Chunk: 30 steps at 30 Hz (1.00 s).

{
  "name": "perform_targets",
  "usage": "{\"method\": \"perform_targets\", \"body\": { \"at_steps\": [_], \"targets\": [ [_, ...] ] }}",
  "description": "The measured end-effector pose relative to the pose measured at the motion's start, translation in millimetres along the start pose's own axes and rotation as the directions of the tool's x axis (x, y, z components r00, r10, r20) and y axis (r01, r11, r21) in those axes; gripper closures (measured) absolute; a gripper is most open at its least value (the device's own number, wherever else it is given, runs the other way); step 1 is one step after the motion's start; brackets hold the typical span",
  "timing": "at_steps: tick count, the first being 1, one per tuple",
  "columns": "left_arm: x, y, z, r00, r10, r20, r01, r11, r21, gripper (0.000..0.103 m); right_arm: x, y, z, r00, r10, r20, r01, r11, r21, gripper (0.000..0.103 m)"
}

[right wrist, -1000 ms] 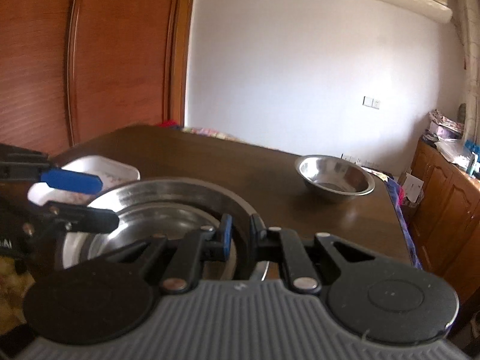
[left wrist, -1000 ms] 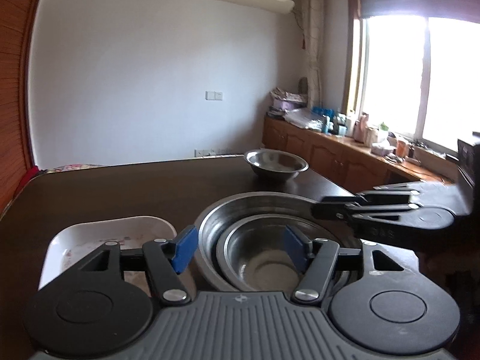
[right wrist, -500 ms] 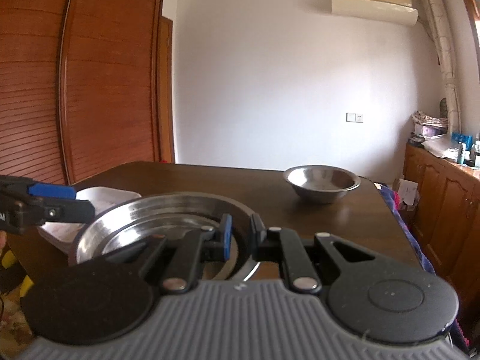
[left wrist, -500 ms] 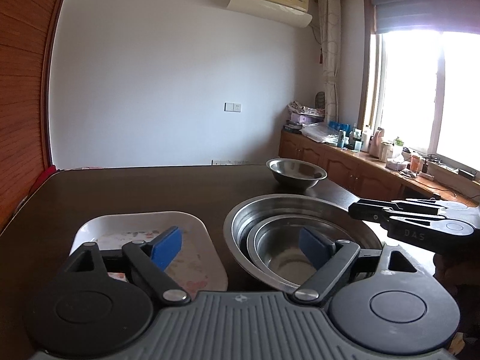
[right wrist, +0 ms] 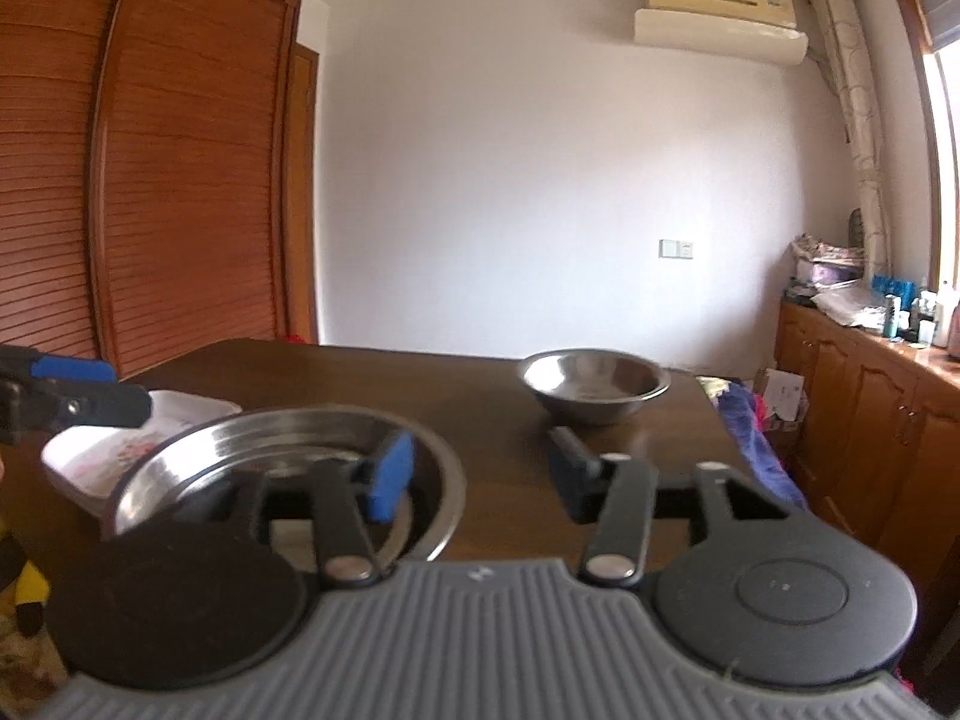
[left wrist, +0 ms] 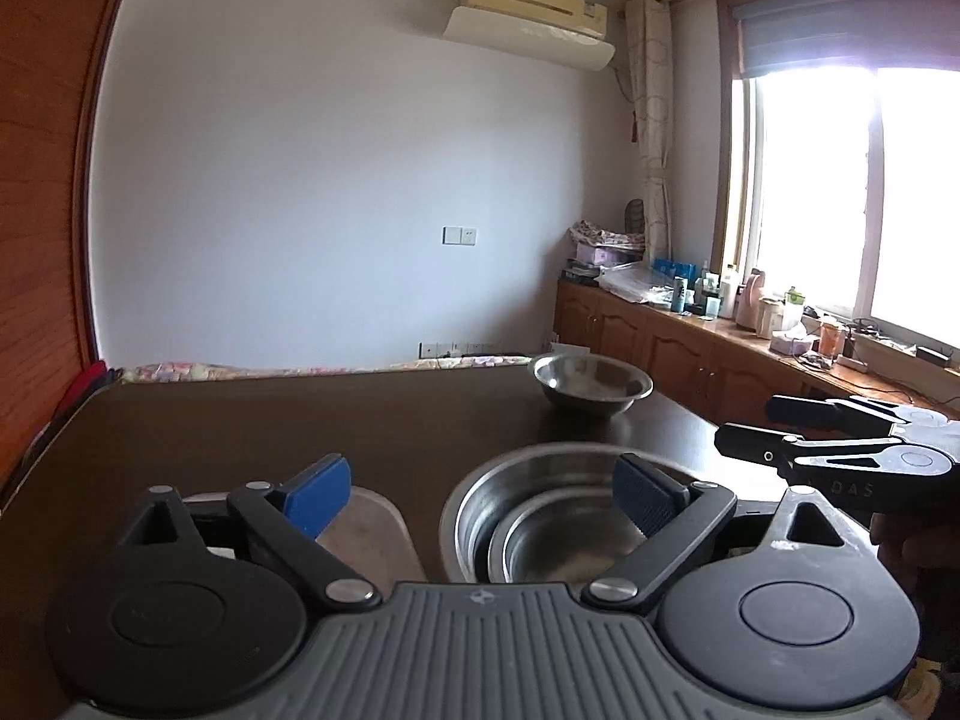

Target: Organize plates and bowls

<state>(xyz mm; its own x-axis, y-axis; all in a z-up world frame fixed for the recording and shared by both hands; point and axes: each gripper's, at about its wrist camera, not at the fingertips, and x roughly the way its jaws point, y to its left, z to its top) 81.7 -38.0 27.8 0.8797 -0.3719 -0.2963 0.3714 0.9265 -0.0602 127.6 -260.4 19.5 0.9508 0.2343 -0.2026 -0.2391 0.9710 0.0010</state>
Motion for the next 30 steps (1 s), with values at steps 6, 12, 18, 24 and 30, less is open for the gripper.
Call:
{"method": "perform_targets", "body": {
  "at_steps": [6, 12, 18, 24, 30],
  "targets": [
    [20, -4, 19, 1.000, -0.014, 0.000, 0.014, 1.000, 0.010, 0.000, 14, -20, 10, 1.000, -0.028, -0.006, 0.028, 1.000, 0.002, 0.021],
    [42, -5, 36, 1.000, -0.017, -0.013, 0.017, 0.999, 0.033, 0.000, 32, -43, 16, 0.999, -0.031, -0.031, 0.031, 0.999, 0.022, 0.007],
    [62, -4, 51, 0.999, -0.031, -0.032, 0.032, 0.999, 0.030, 0.000, 50, -65, 18, 0.999, -0.038, -0.033, 0.039, 0.998, 0.050, 0.004],
    [89, -6, 71, 0.998, -0.039, -0.049, 0.042, 0.997, 0.062, 0.000, 74, -81, 27, 0.998, -0.033, -0.052, 0.035, 0.999, 0.036, 0.000],
    [122, -2, 87, 0.995, -0.043, -0.089, 0.051, 0.994, 0.092, 0.000, 109, -92, 38, 0.995, -0.030, -0.096, 0.031, 0.999, 0.006, 0.000]
  ]
}}
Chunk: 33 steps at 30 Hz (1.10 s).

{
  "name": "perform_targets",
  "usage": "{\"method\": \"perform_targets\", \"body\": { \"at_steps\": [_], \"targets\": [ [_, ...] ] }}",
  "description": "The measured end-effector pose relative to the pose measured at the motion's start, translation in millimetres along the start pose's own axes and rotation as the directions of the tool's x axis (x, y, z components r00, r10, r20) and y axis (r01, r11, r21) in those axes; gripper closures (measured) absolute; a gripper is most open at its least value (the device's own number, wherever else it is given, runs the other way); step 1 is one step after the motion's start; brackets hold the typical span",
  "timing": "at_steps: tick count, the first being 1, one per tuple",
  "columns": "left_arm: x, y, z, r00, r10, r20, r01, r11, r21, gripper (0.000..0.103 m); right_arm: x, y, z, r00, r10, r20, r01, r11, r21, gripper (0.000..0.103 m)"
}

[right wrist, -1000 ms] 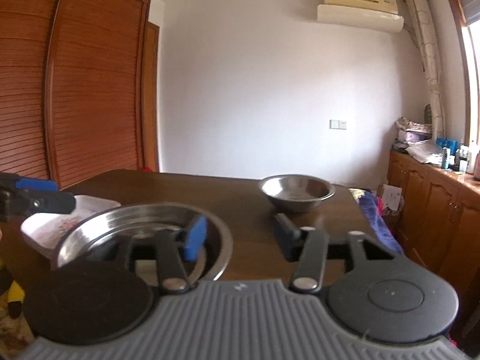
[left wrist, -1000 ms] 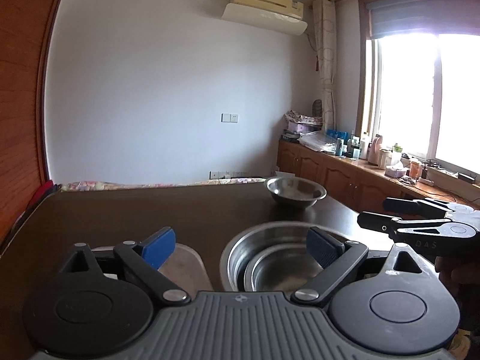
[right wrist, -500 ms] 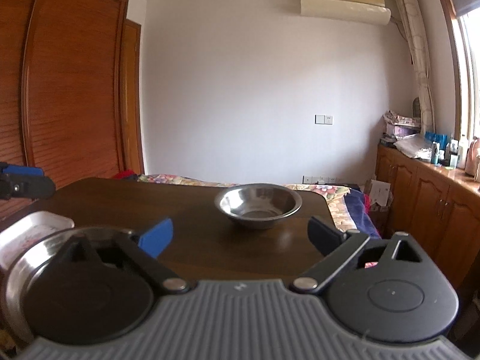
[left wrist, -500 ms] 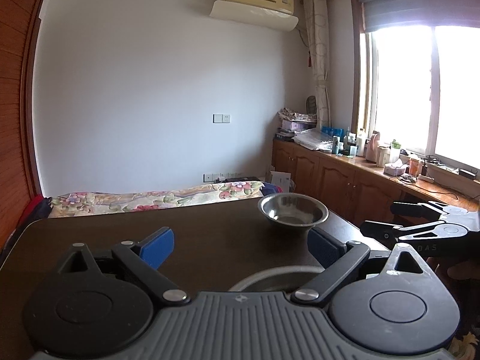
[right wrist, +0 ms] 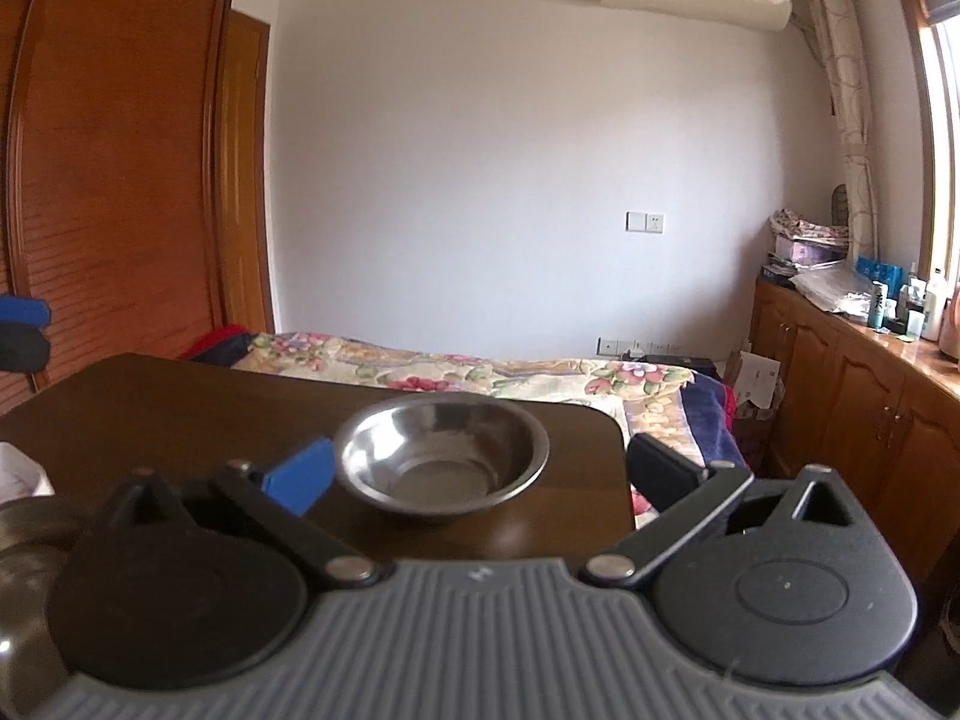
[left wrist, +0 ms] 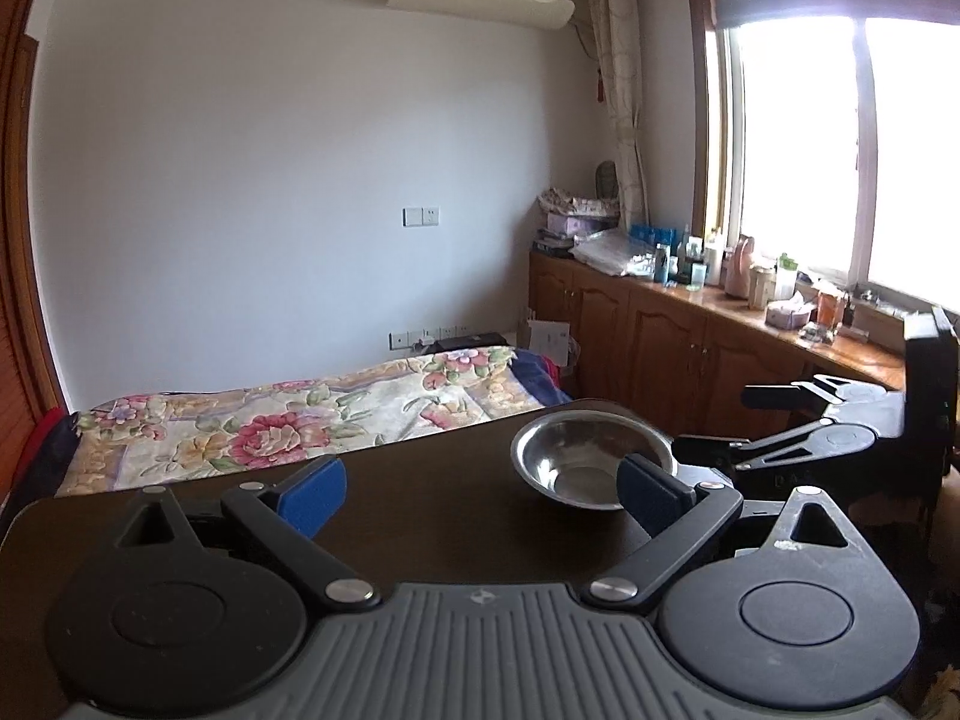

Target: Organize plates and bowls

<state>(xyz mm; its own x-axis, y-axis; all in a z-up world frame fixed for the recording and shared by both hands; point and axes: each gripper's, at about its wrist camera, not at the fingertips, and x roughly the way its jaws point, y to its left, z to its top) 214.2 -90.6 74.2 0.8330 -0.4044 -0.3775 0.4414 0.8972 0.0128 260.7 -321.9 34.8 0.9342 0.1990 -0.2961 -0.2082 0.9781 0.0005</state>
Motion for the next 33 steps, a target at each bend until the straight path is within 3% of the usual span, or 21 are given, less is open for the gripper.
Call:
{"method": "perform_targets", "body": {
  "at_steps": [9, 12, 21, 33],
  "targets": [
    [44, 4, 9, 0.997, -0.026, -0.068, 0.028, 0.999, 0.027, 0.000, 41, -16, 2, 0.993, 0.031, -0.112, -0.027, 0.999, 0.037, 0.001],
    [58, 2, 12, 0.995, -0.041, -0.096, 0.045, 0.998, 0.043, 0.000, 50, -16, 1, 0.986, 0.054, -0.159, -0.048, 0.998, 0.041, 0.014],
    [89, 8, 19, 0.984, -0.075, -0.163, 0.081, 0.996, 0.032, 0.000, 71, -21, 2, 0.957, 0.113, -0.268, -0.089, 0.991, 0.101, 0.042],
    [126, 11, 19, 0.958, -0.109, -0.264, 0.119, 0.993, 0.021, 0.003, 76, -15, 6, 0.947, 0.152, -0.284, -0.124, 0.986, 0.114, 0.053]
  ]
}}
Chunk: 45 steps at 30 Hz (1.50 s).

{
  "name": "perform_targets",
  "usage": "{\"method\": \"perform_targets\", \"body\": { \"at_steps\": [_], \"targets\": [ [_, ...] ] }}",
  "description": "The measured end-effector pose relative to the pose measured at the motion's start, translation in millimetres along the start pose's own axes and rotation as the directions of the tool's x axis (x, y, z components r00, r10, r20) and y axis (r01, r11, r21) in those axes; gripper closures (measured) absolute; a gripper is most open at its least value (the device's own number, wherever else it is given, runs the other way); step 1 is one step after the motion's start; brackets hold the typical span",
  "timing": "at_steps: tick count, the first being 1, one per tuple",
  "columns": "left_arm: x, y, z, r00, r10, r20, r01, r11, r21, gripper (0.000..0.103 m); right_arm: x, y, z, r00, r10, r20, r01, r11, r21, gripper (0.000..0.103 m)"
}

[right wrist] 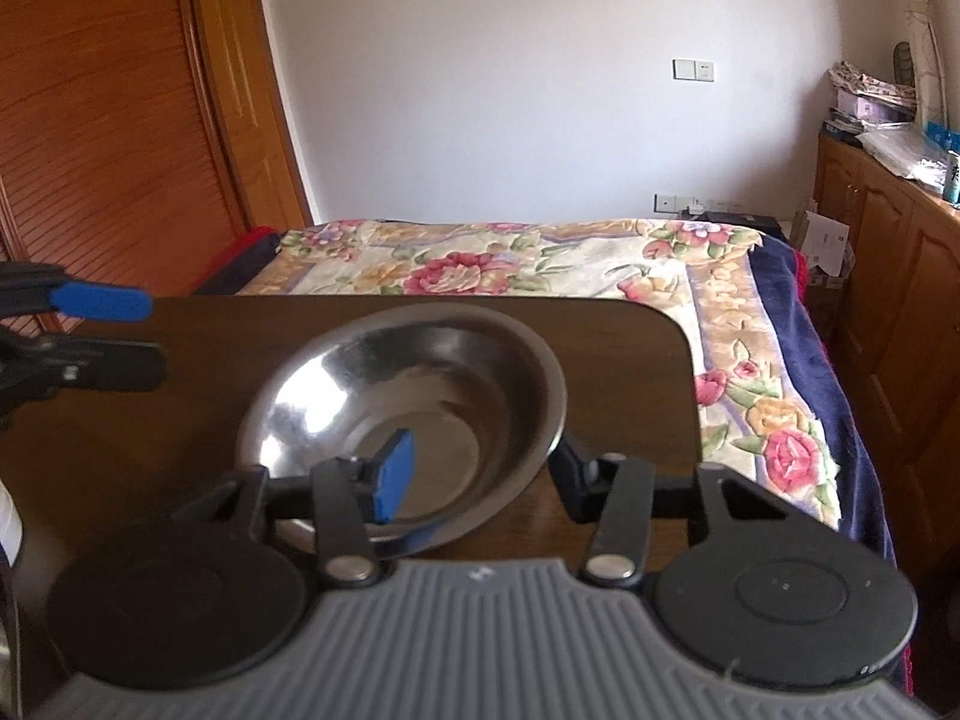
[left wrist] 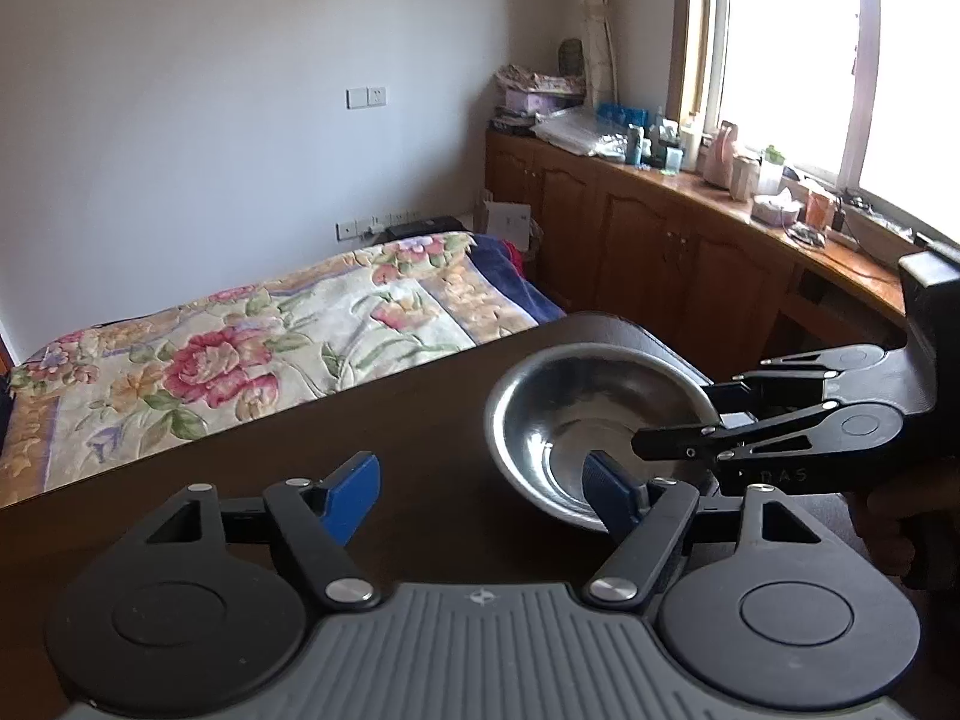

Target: Organize plates and bowls

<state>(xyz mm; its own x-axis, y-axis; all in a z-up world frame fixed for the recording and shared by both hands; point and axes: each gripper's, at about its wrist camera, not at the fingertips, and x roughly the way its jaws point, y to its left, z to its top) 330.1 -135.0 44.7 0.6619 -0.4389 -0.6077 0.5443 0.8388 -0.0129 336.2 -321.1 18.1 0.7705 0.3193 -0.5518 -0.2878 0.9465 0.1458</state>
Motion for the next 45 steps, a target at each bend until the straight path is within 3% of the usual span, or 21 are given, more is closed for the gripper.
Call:
{"method": "perform_targets", "body": {
  "at_steps": [10, 13, 15, 16, 24, 36, 45],
  "targets": [
    [32, 6, 0, 0.995, -0.044, -0.093, 0.041, 0.999, -0.031, 0.019, 2, 10, 3, 1.000, 0.006, -0.006, -0.006, 0.999, -0.033, 0.061],
    [37, 8, 2, 0.992, -0.065, -0.111, 0.059, 0.997, -0.056, 0.027, 4, 10, 1, 1.000, 0.005, -0.011, -0.005, 0.999, -0.032, 0.063],
    [37, 7, 3, 0.990, -0.078, -0.117, 0.072, 0.996, -0.060, 0.040, 5, 10, 0, 1.000, 0.005, -0.016, -0.006, 1.000, -0.031, 0.066],
    [37, 7, 3, 0.989, -0.083, -0.119, 0.077, 0.995, -0.059, 0.041, 5, 10, 0, 1.000, 0.006, -0.017, -0.006, 1.000, -0.030, 0.067],
    [10, 8, 4, 0.996, -0.070, -0.064, 0.065, 0.996, -0.066, 0.042, -2, 11, 1, 1.000, 0.022, 0.005, -0.022, 1.000, -0.002, 0.083],
    [-67, -11, -4, 0.995, -0.078, 0.054, 0.078, 0.997, 0.009, 0.042, -48, 32, 7, 0.995, -0.006, 0.103, 0.007, 1.000, -0.005, 0.084],
    [-102, -20, -22, 0.992, -0.102, 0.079, 0.100, 0.994, 0.039, 0.042, -80, 52, 3, 0.991, -0.017, 0.134, 0.023, 0.999, -0.043, 0.084]
  ]
}}
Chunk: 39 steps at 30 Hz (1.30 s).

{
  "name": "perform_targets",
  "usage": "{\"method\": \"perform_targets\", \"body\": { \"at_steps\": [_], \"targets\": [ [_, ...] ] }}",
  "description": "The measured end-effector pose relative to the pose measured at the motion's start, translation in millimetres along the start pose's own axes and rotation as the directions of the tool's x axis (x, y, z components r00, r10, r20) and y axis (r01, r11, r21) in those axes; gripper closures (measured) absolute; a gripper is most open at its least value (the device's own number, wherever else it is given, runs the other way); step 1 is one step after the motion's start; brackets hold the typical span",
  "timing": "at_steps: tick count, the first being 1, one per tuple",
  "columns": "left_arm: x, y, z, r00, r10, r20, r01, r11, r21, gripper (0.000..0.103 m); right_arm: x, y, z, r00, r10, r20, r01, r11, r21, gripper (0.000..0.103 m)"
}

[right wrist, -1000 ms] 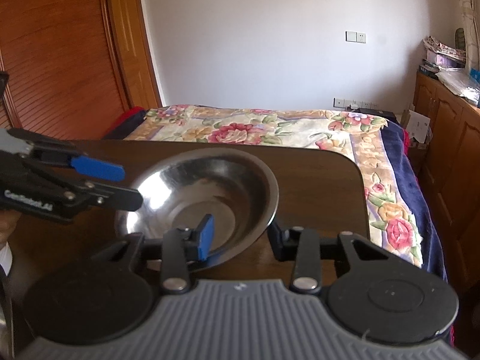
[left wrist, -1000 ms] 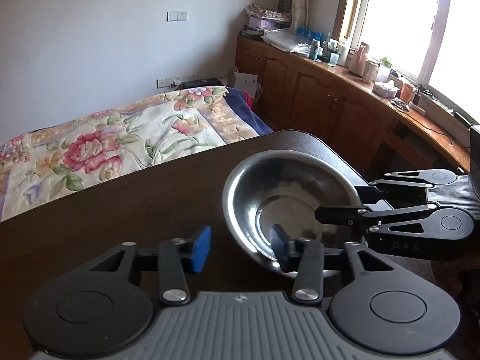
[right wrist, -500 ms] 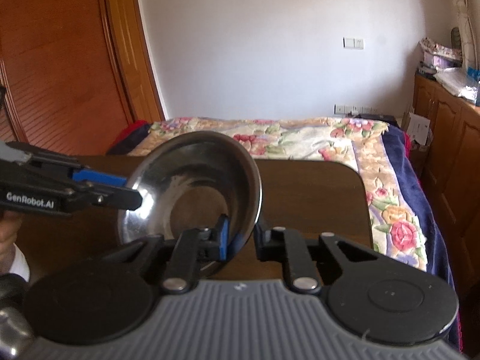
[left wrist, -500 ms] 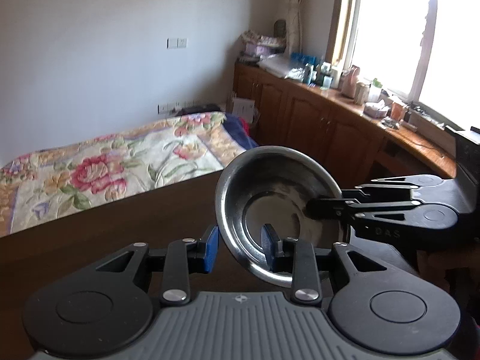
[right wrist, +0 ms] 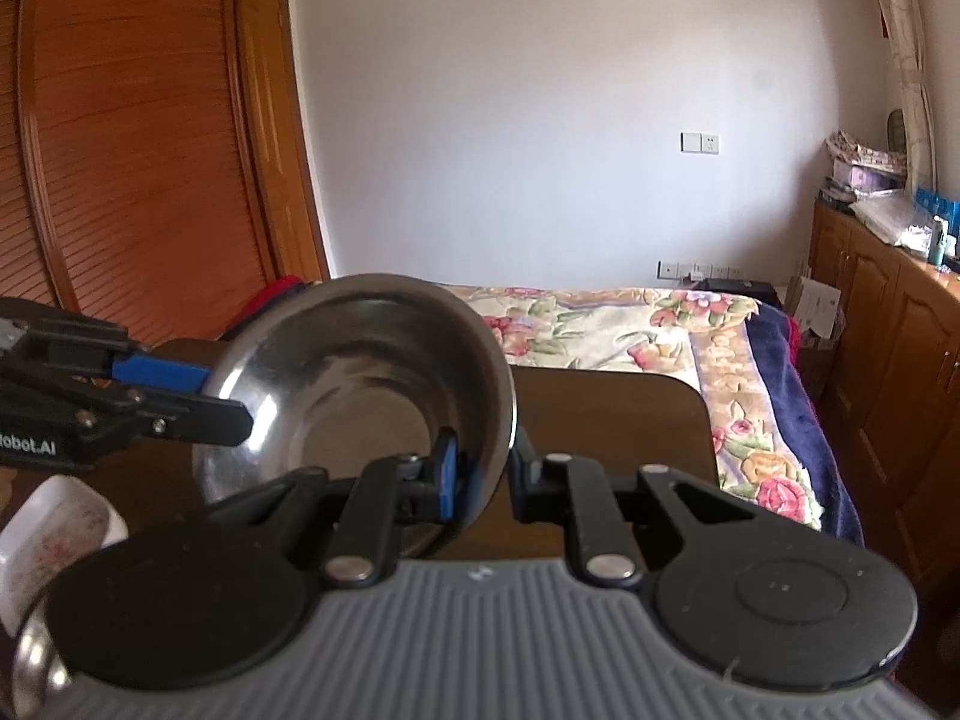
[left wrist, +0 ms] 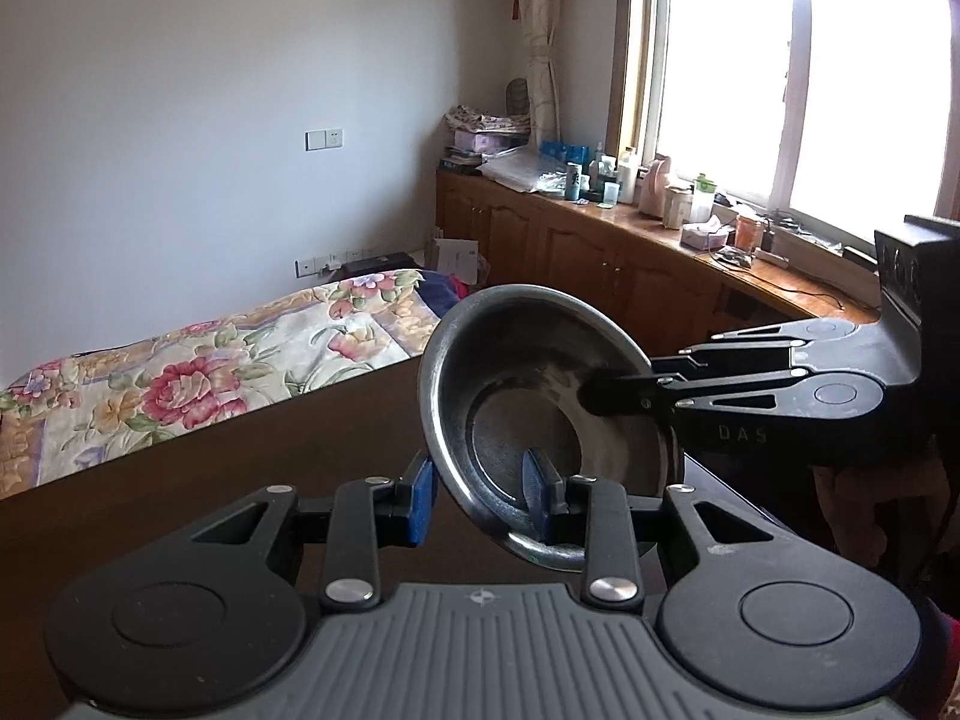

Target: Organize plates and bowls

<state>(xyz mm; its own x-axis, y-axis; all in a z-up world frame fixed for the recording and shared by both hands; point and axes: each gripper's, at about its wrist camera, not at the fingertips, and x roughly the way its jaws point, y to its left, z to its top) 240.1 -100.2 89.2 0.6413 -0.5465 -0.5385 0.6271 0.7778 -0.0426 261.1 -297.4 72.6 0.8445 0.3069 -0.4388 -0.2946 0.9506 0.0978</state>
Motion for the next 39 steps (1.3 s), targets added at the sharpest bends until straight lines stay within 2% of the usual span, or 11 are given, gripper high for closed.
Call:
{"method": "perform_targets", "body": {
  "at_steps": [8, 20, 39],
  "targets": [
    [-17, -7, -20, 1.000, -0.024, -0.005, 0.024, 1.000, 0.006, 0.042, -16, 13, -7, 1.000, -0.007, -0.001, 0.007, 1.000, -0.024, 0.084],
    [-53, -12, -40, 0.999, -0.032, 0.032, 0.032, 0.999, 0.002, 0.042, -38, 30, -12, 1.000, -0.003, 0.020, 0.004, 0.999, -0.042, 0.085],
    [-88, 1, -103, 0.999, -0.013, 0.048, 0.019, 0.990, -0.139, 0.042, -45, 72, -52, 0.997, 0.082, -0.014, -0.082, 0.996, -0.034, 0.084]
  ]
}}
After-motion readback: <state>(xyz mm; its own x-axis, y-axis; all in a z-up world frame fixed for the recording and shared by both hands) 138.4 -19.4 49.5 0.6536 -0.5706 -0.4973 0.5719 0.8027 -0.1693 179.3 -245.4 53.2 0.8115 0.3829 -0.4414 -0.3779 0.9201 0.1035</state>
